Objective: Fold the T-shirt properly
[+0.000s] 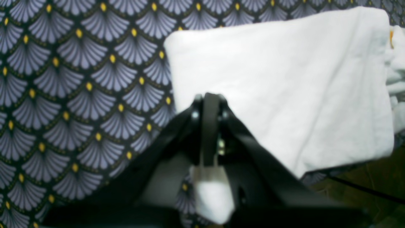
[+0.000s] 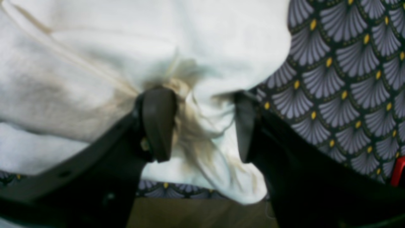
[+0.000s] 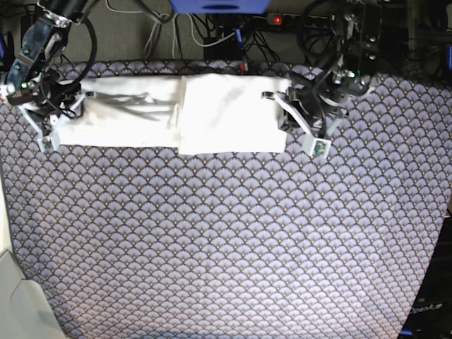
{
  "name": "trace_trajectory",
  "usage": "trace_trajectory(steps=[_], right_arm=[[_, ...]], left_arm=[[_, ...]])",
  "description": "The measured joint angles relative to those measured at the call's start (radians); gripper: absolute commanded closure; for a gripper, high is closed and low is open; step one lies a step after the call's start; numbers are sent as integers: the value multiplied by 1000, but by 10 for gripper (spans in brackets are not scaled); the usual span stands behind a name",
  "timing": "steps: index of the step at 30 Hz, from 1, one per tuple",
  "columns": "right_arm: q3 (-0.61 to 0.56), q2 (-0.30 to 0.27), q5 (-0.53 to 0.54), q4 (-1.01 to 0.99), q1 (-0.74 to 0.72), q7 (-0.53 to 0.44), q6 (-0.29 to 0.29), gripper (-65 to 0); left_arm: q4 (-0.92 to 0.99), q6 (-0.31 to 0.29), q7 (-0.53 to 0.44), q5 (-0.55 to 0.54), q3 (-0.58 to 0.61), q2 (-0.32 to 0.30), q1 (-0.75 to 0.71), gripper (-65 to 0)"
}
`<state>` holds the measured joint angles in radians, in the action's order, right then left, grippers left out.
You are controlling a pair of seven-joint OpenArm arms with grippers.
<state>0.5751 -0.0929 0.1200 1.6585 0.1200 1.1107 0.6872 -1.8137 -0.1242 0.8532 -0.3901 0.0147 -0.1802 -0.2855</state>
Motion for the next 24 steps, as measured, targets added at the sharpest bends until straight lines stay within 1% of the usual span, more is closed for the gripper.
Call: trace_trajectory(steps=[3, 6, 8, 10, 12, 22, 24], right_arm=[[0, 3, 0, 0, 0, 3, 0, -253], [-5, 5, 6, 0, 0, 3, 0, -195], [-9, 6, 10, 0, 0, 3, 0, -132], [-9, 8, 16, 0, 3, 3, 0, -55], [-9, 8, 16, 0, 3, 3, 0, 0], [-8, 8, 15, 6, 3, 3, 0, 0], [-9, 16, 3, 38, 7, 19, 5, 0]], left_arm=[[0, 0, -4, 0, 0, 0, -9, -4], [0, 0, -4, 0, 0, 0, -15, -4], [0, 0, -4, 0, 0, 0, -15, -4], [0, -4, -3, -1, -17, 1, -15, -4], [0, -3, -4, 0, -44, 0, -18, -4], [-59, -4, 0, 0, -169, 0, -62, -4], [-59, -4, 0, -4, -188, 1, -77, -4]])
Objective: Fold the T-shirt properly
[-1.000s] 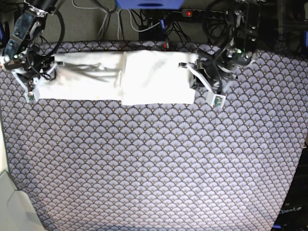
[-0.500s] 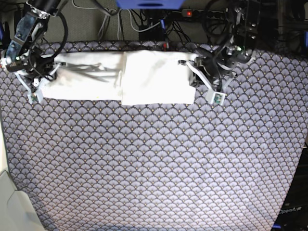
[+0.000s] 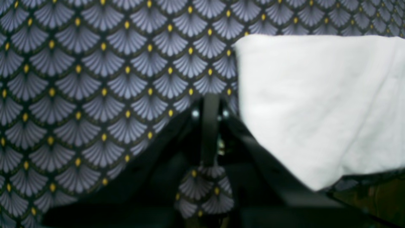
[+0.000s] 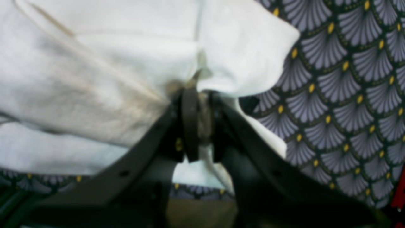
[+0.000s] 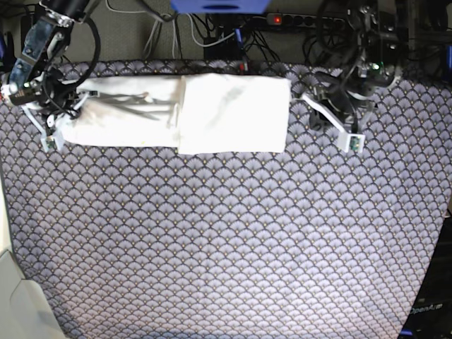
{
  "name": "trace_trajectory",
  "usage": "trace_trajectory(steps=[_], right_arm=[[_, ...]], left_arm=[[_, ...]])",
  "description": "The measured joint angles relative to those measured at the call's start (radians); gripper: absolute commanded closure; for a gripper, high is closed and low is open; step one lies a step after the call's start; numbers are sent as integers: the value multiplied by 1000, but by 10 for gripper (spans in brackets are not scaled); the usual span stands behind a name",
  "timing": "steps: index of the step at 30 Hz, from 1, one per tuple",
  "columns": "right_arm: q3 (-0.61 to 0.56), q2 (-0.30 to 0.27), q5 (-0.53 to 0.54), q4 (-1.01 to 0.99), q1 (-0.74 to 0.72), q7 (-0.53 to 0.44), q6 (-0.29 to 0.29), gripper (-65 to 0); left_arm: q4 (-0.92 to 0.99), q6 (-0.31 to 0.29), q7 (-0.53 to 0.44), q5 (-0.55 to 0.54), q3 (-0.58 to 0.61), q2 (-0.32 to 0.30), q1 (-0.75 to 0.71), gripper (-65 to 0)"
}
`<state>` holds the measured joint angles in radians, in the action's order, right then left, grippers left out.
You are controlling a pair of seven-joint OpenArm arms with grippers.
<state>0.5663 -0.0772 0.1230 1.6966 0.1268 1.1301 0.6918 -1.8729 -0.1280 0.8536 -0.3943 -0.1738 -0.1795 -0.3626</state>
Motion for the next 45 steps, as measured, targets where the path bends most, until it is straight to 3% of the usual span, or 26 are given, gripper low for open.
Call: trace_trajectory(steps=[9, 14, 18, 26, 31, 39, 45], right_arm=[[-8, 90, -4, 241, 25, 11, 2, 0], [-61, 91, -11, 248, 40, 10, 2, 0], [-159, 93, -11, 254, 85, -31, 2, 0], [-291, 123, -10, 274, 173, -244, 3, 0], [-272, 91, -10, 274, 219, -343, 3, 0], [-233, 43, -7, 274, 256, -418, 3, 0], [-172, -24, -10, 274, 259, -424, 3, 0]], left_arm=[[0, 0, 3, 4, -119, 0, -45, -4], [-1, 0, 0, 0, -175, 1, -63, -4], [-1, 0, 3, 0, -208, -2, -72, -4], [1, -5, 2, 5, -217, -100, -92, -4], [5, -10, 3, 1, -267, -129, -92, -4], [6, -7, 3, 8, -317, -125, -86, -4], [26, -5, -14, 7, -322, -131, -85, -4]])
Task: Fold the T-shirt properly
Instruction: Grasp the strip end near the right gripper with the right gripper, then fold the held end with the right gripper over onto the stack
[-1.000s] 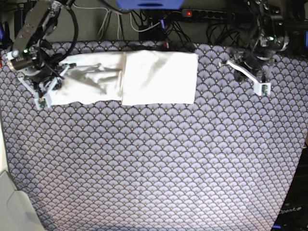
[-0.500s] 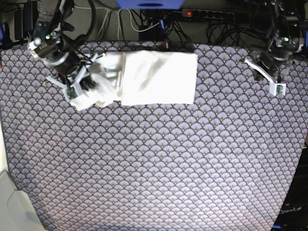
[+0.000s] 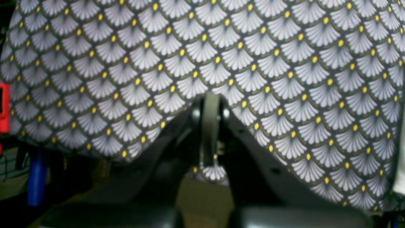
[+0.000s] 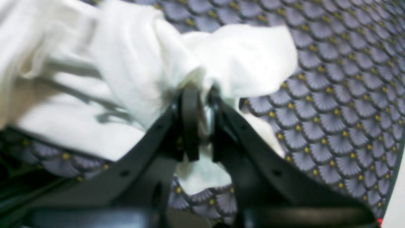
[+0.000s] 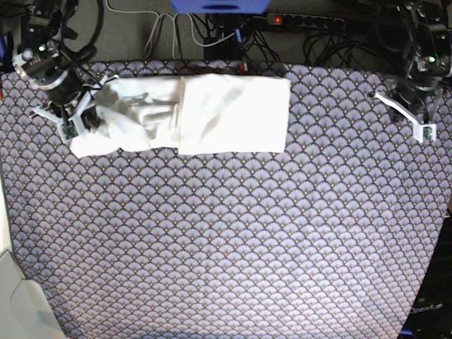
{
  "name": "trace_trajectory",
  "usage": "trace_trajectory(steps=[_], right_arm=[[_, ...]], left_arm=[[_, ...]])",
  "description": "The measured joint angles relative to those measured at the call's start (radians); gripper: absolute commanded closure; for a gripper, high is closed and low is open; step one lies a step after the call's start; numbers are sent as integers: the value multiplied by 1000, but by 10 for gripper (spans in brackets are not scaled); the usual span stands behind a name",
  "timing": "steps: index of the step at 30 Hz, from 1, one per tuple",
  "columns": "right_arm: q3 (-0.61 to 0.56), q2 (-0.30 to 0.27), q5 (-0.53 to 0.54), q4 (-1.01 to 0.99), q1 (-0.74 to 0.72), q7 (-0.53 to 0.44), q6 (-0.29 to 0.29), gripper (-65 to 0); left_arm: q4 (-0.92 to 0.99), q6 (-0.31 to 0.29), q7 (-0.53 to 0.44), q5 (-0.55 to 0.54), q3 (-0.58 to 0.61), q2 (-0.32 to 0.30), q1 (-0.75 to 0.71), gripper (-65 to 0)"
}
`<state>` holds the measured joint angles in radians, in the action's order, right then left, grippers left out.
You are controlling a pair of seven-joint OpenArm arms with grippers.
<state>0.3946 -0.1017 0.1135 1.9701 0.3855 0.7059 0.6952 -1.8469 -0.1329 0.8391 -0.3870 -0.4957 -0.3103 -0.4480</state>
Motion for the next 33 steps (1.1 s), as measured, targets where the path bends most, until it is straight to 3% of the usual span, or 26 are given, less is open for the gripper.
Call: trace_trajectory(steps=[5, 11, 18, 33], right_arm=[[45, -6, 2, 0, 7, -3, 0, 0], [-29, -38, 0, 0, 76, -77, 0, 0], [-68, -69, -3, 11, 84, -79, 0, 0], [-446, -45, -3, 40, 63, -72, 0, 0]], left_arm=[[68, -2, 3, 1, 0, 2, 2, -4], [79, 1, 5, 0, 0, 0, 29, -4], [79, 4, 3, 46, -2, -44, 32, -4], [79, -2, 2, 68, -1, -50, 32, -4]])
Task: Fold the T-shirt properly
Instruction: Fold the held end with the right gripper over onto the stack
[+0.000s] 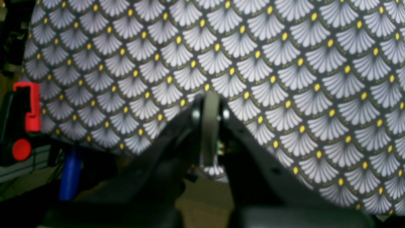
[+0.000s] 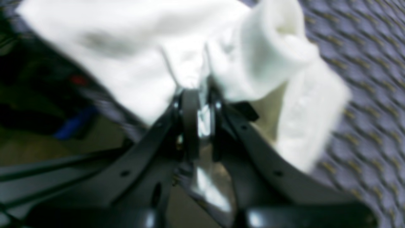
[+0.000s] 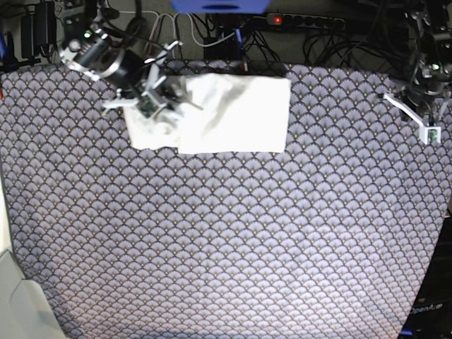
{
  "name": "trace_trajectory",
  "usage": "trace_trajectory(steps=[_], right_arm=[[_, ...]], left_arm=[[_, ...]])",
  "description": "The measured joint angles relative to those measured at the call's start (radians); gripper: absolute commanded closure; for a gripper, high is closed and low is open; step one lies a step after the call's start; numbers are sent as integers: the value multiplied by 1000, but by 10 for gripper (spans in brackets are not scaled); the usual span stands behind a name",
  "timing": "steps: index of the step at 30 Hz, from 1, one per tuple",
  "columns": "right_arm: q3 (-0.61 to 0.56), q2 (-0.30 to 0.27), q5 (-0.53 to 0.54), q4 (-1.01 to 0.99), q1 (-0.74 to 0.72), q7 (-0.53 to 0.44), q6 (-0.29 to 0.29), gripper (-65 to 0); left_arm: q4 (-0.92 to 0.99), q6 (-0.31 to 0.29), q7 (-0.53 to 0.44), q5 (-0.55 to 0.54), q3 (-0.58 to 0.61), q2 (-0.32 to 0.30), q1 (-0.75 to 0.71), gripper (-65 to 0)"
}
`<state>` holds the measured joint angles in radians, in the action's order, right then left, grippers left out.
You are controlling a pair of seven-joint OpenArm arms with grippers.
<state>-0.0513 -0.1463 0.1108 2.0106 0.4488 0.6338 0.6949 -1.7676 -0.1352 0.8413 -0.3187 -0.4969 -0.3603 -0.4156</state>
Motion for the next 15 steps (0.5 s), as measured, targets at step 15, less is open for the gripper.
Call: trace_trajectory(steps=[15], right_arm=[[-198, 90, 0, -3, -200, 239, 0, 0]], left_arm=[[0, 0, 0, -7, 1, 6, -6, -4]])
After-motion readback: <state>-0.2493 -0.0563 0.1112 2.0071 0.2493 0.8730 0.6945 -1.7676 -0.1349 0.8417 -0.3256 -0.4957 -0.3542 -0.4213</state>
